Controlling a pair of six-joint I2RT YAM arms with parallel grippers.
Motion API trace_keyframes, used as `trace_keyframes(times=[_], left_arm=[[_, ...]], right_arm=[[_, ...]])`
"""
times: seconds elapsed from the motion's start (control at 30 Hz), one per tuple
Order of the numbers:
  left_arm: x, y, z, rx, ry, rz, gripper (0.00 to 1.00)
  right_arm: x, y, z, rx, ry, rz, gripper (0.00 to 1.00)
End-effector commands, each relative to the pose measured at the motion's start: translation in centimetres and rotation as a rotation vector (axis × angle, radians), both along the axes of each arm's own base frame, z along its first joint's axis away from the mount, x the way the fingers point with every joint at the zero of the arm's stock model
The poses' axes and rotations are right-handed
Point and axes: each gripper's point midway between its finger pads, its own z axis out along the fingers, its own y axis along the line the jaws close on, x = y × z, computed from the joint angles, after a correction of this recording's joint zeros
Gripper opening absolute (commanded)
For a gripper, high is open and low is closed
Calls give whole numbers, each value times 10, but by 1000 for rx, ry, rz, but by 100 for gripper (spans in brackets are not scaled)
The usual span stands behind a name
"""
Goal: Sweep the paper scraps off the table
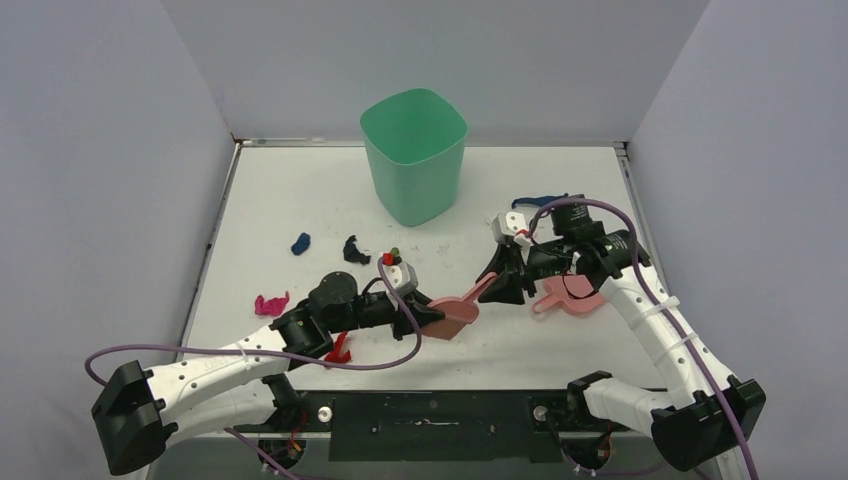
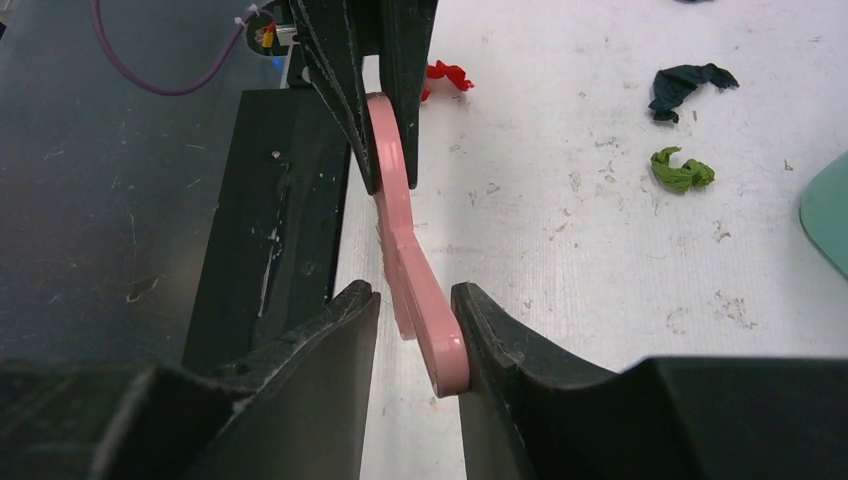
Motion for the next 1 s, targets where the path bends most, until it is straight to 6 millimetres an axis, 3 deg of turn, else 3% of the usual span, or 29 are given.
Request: trace_keyframes(times=[0.0,0.1,0.4,0.6,0.63,0.73,0.8,0.87,0.97], left_arm=[[2,-5,24,-76,-40,-16,0],[1,-6,23,-75,-37,-22,0],[3,-5,25,-80,-39,-22,0],[7,-4,27,-79,-50,-3,0],[9,-3,27,-72,-55,11,7],[23,3,31,-62,-68,98,42],[29,9,36,-69,-75,150,58],[35,15,39,-75,-82,196,65],[42,22,39,-68,-98,251,68]], right_arm=[[-8,3,14,66,-33,40,34],[-9,4,15,73,-24,42,34],[-6,6,16,79,-16,34,23],[-1,1,15,82,-22,4,5],[3,-3,14,77,-25,-20,5],[18,-15,8,24,-64,-115,5],[31,-25,8,-21,-73,-201,5],[52,-41,10,-62,-41,-332,5],[83,-77,12,-107,29,-543,5]])
